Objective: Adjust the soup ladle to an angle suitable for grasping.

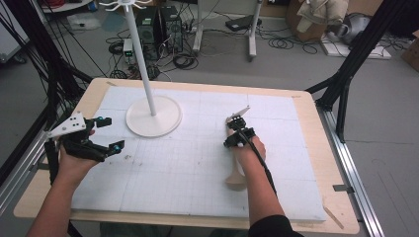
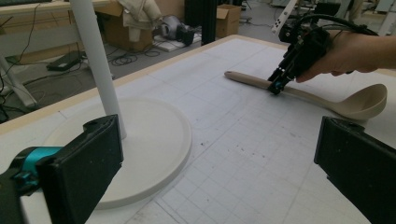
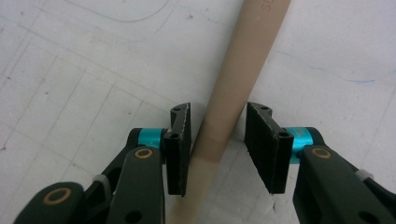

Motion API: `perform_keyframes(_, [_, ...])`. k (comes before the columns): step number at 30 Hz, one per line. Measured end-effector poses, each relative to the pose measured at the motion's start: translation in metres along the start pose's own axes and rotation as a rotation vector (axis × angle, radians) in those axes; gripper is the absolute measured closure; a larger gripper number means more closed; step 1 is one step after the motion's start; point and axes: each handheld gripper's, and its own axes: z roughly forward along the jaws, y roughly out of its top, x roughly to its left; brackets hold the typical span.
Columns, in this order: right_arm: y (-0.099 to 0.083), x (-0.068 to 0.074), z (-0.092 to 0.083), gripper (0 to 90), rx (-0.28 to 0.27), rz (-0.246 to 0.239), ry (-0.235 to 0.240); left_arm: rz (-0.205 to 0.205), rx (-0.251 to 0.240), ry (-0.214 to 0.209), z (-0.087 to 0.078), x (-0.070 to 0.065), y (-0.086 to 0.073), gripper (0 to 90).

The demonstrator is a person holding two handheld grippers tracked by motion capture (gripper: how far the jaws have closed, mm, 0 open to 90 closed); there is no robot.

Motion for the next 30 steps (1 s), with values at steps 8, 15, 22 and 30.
perform_keyframes(8, [0.005,0.003,0.001,60.2,0.022,0.031,-0.004,0.001,0.0,0.0,-0.001,0.002,0.0,1.7])
perform_keyframes(15, [0.006,0.006,0.001,67.7,0.022,0.059,-0.035,0.001,-0.005,-0.001,-0.001,0.003,-0.001,1.7])
perform_keyframes(22, [0.005,0.014,0.0,75.8,0.016,-0.039,-0.049,0.003,-0.004,-0.004,-0.001,0.002,-0.001,1.7])
perform_keyframes(30, [0.001,0.008,-0.001,75.7,-0.012,-0.052,-0.002,-0.001,-0.001,0.005,-0.005,0.002,-0.001,1.7])
